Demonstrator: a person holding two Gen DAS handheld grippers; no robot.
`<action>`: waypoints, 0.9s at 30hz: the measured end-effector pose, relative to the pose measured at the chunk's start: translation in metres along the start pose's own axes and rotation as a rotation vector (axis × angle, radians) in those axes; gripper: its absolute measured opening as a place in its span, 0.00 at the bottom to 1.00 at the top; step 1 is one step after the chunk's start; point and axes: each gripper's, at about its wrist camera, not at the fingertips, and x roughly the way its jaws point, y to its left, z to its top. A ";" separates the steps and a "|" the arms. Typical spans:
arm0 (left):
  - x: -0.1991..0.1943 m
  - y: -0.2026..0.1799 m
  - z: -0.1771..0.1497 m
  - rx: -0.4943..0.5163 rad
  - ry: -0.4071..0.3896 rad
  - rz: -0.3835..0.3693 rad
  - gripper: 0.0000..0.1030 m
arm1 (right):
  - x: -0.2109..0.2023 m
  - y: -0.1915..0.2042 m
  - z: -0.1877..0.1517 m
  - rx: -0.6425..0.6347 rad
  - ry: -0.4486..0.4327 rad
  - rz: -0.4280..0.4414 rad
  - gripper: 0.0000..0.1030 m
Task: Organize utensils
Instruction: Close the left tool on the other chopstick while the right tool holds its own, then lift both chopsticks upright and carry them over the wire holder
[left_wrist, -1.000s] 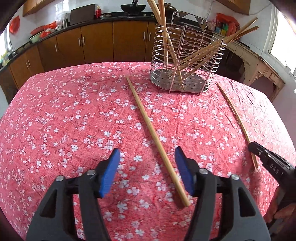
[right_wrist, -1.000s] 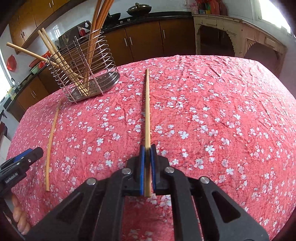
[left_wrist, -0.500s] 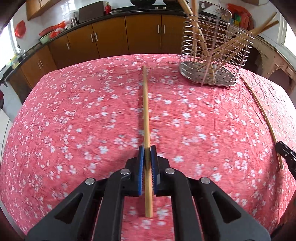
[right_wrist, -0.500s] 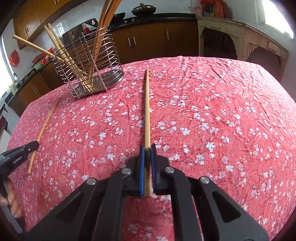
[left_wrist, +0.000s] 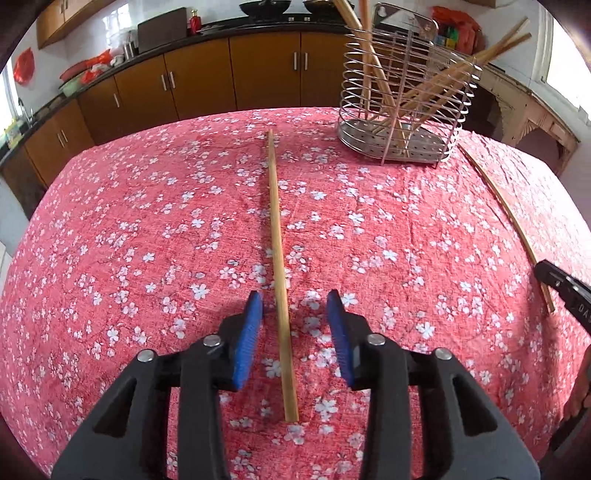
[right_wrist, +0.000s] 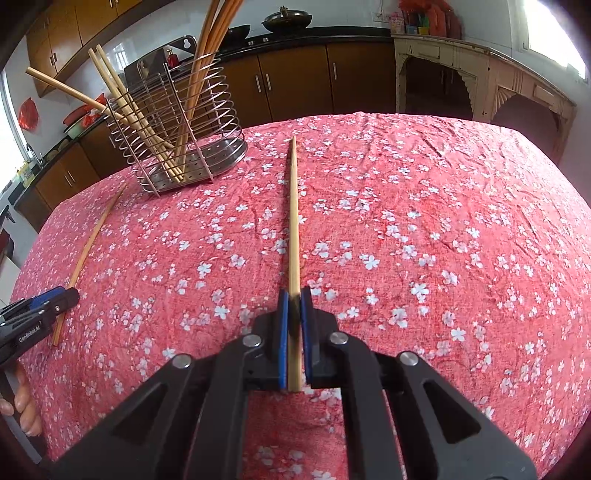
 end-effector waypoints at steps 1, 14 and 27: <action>0.000 0.000 0.000 0.001 0.001 0.004 0.37 | 0.000 0.001 0.000 -0.001 0.000 -0.001 0.08; -0.005 0.021 -0.008 -0.008 0.008 0.011 0.37 | -0.007 0.001 -0.007 -0.016 0.004 -0.009 0.08; -0.011 0.006 -0.012 0.016 -0.004 0.021 0.07 | -0.016 -0.004 -0.015 -0.009 0.004 0.011 0.07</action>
